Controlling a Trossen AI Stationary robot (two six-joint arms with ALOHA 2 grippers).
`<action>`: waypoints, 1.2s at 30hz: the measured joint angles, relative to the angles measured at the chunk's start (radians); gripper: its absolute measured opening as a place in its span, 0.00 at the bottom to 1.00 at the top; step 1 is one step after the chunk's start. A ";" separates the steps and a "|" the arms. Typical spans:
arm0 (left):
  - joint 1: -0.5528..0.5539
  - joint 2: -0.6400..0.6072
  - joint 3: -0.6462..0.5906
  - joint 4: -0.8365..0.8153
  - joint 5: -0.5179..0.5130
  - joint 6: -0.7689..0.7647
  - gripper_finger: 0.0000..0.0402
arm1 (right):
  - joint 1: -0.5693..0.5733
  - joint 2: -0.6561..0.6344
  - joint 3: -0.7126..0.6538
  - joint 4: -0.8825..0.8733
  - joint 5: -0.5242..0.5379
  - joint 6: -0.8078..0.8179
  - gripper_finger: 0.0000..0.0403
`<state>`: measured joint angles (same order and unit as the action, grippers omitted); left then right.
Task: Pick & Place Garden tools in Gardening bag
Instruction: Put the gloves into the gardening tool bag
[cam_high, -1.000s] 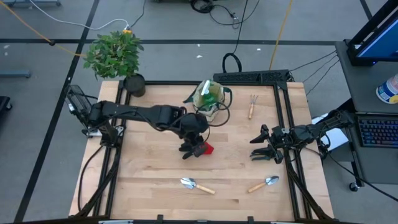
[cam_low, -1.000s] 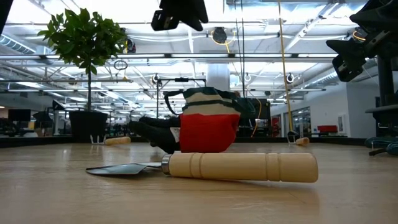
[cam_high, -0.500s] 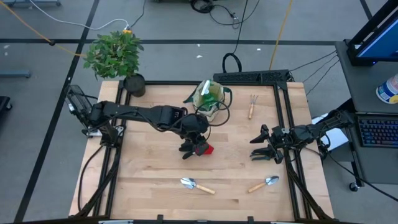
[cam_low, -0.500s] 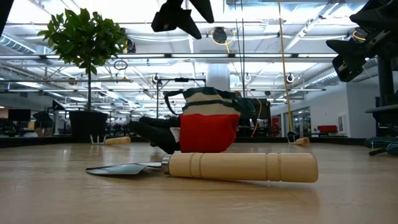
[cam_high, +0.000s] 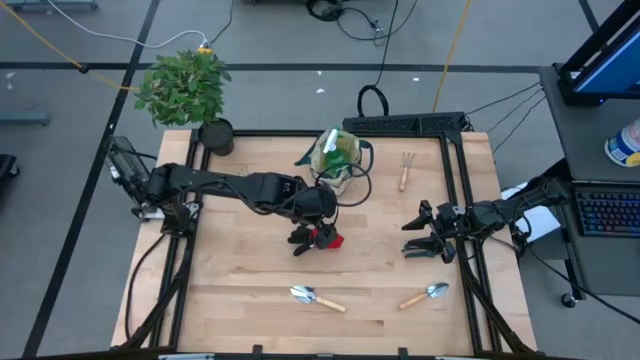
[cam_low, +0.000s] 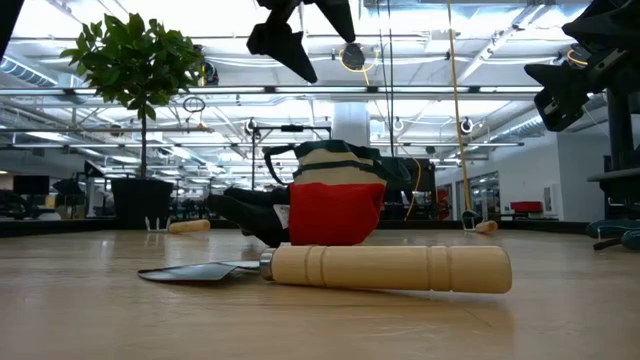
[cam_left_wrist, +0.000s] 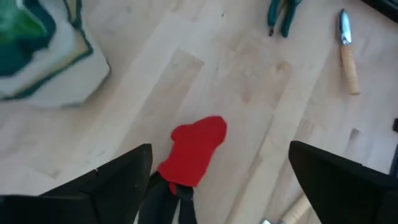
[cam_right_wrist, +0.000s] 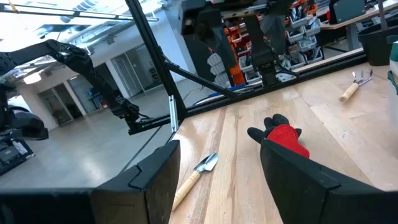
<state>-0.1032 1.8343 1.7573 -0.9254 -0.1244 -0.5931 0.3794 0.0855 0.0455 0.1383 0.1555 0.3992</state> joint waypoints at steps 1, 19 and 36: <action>-0.003 0.004 0.001 0.006 -0.004 0.009 0.97 | 0.000 0.000 0.000 0.000 0.000 0.000 0.53; -0.033 0.220 0.000 -0.016 -0.007 0.175 0.98 | 0.000 0.005 0.000 -0.015 0.001 0.000 0.53; -0.028 0.283 0.000 -0.058 -0.102 0.232 0.98 | 0.000 0.005 0.000 -0.019 0.000 0.000 0.53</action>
<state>-0.1314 2.1176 1.7573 -0.9830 -0.2263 -0.3610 0.3794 0.0906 0.0455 0.1194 0.1558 0.3992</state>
